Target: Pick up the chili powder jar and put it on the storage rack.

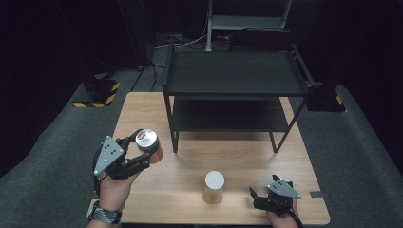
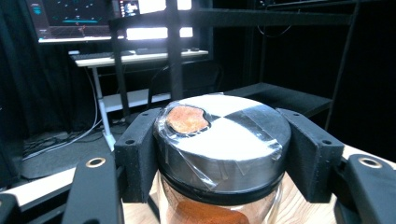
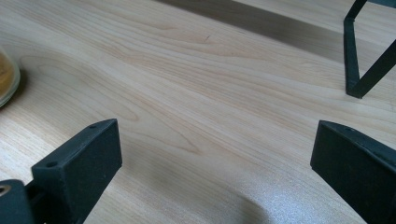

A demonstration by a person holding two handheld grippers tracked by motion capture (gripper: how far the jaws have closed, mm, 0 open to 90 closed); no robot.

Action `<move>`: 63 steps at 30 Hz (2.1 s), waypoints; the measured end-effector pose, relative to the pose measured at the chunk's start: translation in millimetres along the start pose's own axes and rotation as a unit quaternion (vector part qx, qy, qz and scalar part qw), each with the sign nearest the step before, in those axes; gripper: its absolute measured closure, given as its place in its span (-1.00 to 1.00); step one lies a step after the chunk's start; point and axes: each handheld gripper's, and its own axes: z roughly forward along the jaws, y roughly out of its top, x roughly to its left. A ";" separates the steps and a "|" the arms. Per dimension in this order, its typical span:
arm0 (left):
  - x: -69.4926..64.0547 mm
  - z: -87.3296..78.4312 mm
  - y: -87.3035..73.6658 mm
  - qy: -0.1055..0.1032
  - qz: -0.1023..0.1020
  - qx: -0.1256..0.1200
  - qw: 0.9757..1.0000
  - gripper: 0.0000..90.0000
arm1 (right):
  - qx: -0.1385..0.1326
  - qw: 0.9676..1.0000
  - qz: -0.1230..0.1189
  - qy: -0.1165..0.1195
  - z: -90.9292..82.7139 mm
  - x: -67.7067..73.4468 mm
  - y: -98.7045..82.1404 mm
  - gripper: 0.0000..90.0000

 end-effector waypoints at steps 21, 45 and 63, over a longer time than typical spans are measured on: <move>-7.0 22.4 54.7 -0.024 0.004 -0.026 0.999 -0.23 | 0.005 1.000 0.001 0.005 0.5 -1.6 1.5 -0.97; -17.8 45.5 101.0 -0.033 0.007 -0.065 0.997 -0.23 | 0.001 1.000 0.004 0.008 -0.1 -3.4 0.2 -0.97; -22.1 83.2 123.7 -0.034 -0.003 -0.086 0.996 -0.23 | -0.001 1.000 0.000 0.009 -0.5 -2.6 -0.6 -0.97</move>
